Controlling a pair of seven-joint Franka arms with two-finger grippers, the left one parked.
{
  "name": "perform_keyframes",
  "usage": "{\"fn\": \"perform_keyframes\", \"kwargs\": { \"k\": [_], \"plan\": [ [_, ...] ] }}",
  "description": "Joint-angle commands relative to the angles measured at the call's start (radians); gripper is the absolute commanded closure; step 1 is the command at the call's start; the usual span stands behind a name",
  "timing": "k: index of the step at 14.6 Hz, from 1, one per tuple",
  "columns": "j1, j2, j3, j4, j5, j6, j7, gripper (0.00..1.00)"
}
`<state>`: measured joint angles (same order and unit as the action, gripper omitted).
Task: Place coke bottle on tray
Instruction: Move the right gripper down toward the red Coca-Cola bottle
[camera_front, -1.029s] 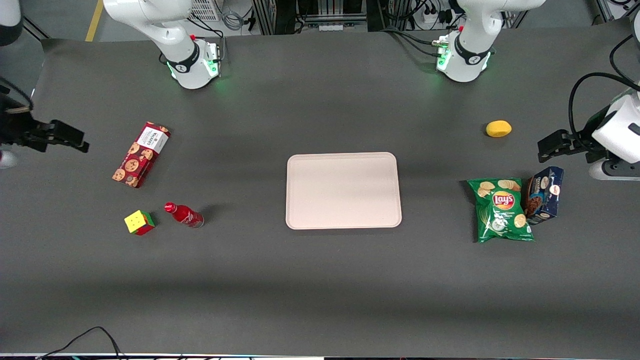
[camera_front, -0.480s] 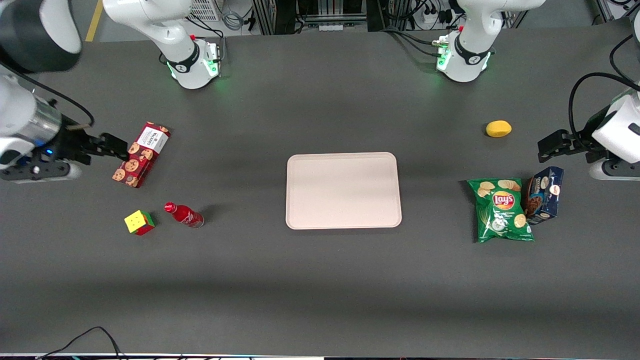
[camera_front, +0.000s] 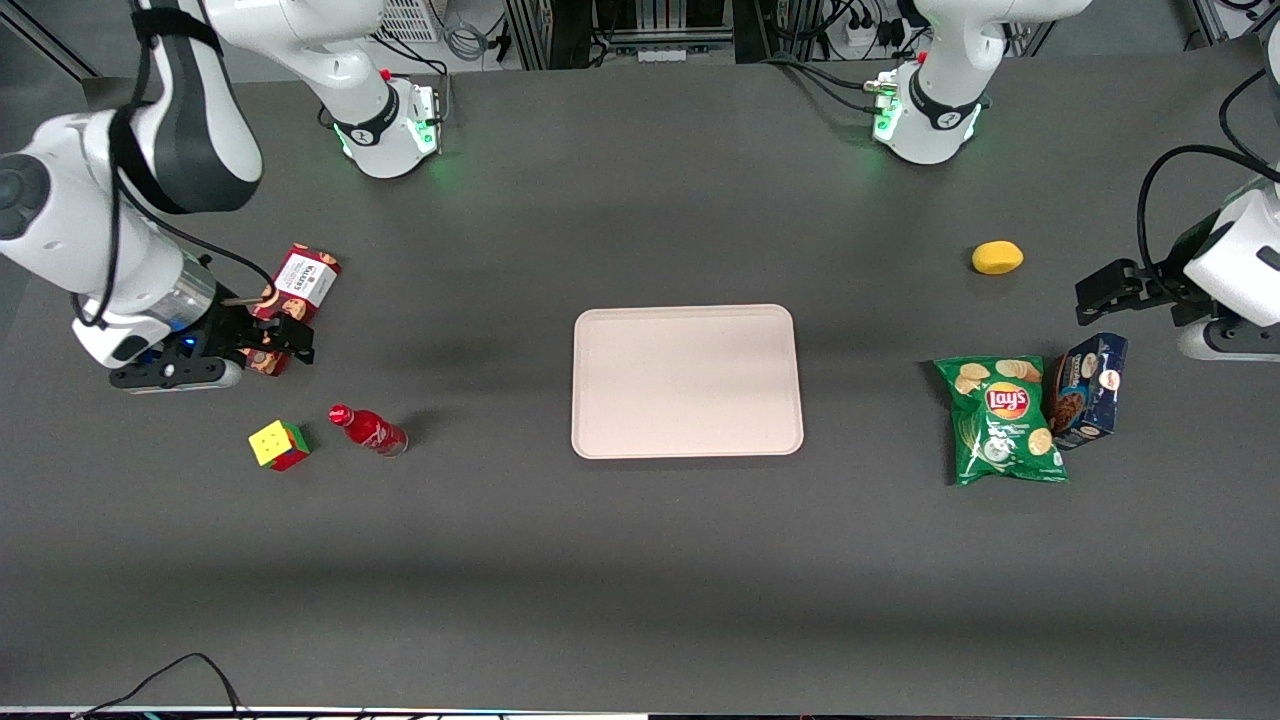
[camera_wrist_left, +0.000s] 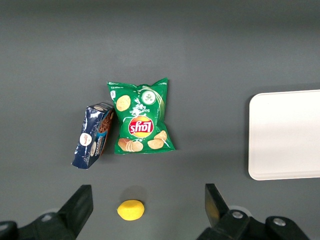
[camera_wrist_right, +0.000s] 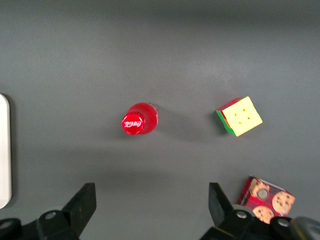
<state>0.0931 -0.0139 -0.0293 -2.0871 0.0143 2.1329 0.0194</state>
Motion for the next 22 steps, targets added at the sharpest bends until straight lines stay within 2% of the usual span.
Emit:
{"fn": "perform_keyframes", "kwargs": {
  "k": [1,9,13,22],
  "plan": [
    [-0.001,-0.023,0.006,-0.118,0.021,0.159,-0.044,0.00],
    [0.002,0.100,0.015,-0.131,0.021,0.334,-0.084,0.00],
    [0.002,0.136,0.041,-0.120,0.021,0.372,-0.084,0.00],
    [0.004,0.204,0.043,-0.082,0.019,0.413,-0.085,0.00]
  ]
}}
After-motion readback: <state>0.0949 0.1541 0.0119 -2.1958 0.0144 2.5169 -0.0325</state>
